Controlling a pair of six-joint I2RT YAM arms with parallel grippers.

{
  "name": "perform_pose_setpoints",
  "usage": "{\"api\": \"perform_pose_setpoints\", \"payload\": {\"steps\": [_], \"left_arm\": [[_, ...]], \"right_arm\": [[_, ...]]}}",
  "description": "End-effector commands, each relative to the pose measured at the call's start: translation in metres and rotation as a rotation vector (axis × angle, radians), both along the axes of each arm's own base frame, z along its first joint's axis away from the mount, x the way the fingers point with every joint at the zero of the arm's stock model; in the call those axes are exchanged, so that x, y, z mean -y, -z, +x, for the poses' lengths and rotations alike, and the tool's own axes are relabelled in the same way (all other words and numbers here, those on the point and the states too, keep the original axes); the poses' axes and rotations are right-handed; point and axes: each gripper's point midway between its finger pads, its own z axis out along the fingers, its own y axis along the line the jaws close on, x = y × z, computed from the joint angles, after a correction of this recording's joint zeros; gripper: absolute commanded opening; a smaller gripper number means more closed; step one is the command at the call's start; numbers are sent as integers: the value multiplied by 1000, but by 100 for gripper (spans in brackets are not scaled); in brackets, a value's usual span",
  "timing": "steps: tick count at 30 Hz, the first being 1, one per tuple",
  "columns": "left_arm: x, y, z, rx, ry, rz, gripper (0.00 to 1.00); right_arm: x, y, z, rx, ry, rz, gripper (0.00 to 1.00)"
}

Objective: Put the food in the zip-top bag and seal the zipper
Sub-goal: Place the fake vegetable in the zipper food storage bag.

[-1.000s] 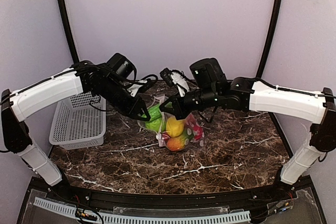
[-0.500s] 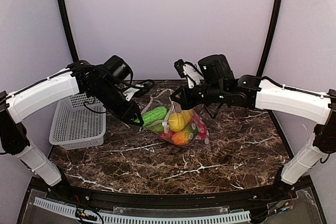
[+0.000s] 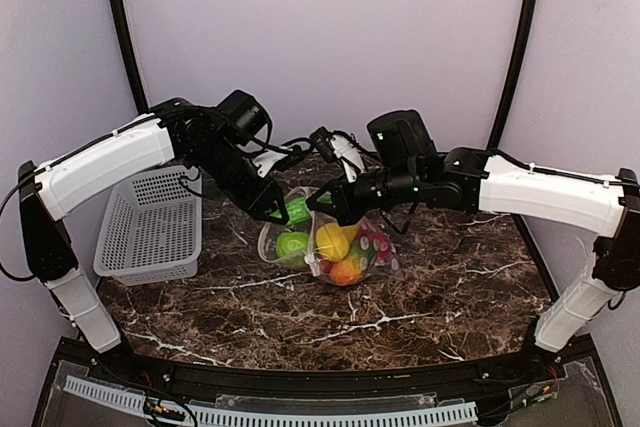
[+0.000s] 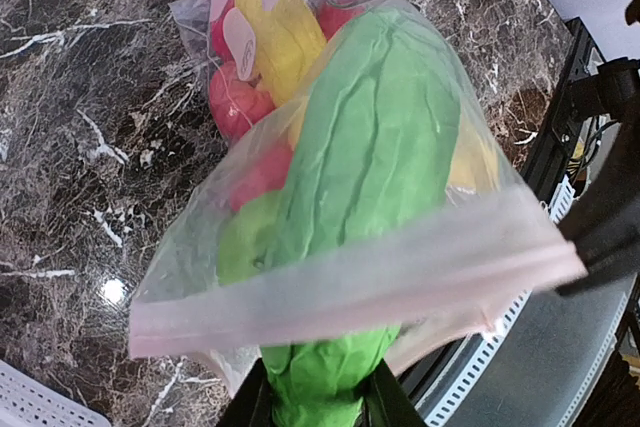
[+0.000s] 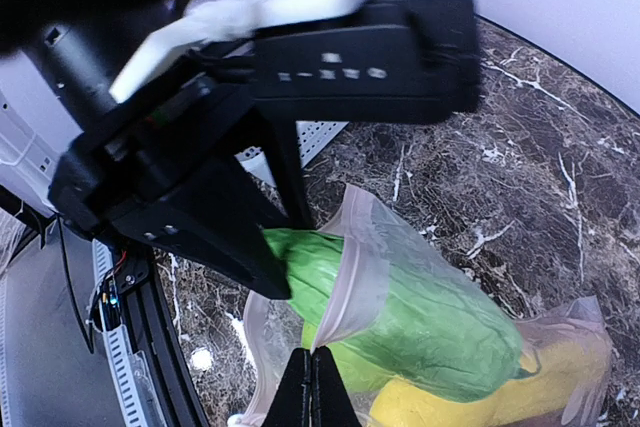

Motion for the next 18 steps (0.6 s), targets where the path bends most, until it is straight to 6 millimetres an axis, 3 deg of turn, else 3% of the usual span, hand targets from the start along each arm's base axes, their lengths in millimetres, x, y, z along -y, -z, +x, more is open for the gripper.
{"api": "perform_pose_setpoints", "payload": {"steps": [1, 9, 11, 14, 18], "left_arm": [[11, -5, 9, 36, 66, 2, 19], [19, 8, 23, 54, 70, 27, 31], [17, 8, 27, 76, 43, 37, 38], [11, 3, 33, 120, -17, 25, 54], [4, -8, 26, 129, -73, -34, 69]], "right_arm": [[-12, -25, -10, 49, -67, 70, 0], [-6, -28, -4, 68, -15, 72, 0], [-2, -28, 1, 75, 20, 68, 0], [4, -26, 9, 70, 77, 59, 0], [13, -21, 19, 39, 133, 60, 0]]}}
